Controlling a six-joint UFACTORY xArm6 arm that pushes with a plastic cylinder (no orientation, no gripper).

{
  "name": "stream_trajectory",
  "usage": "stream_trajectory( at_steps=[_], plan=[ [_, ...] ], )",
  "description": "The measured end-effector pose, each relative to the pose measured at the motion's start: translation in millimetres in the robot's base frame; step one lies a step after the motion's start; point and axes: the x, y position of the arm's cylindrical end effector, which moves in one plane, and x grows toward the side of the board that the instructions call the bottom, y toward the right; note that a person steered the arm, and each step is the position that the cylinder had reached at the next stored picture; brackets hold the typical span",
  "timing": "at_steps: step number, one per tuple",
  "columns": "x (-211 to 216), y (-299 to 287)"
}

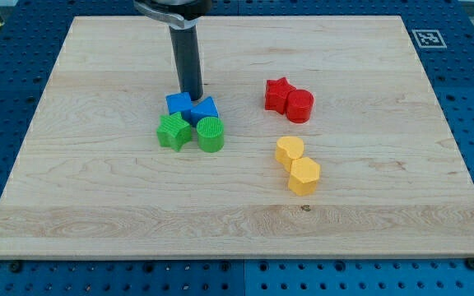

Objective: Drag the red circle towards the right side of the red star

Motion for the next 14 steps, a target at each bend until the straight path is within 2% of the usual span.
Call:
stream_trajectory(
  at_steps=[2,4,8,10,14],
  plan=[
    [-16.9,3.2],
    [-21.4,36.2],
    [43.9,104.8],
    [51.3,157.8],
    [60.6,219.3]
  ],
)
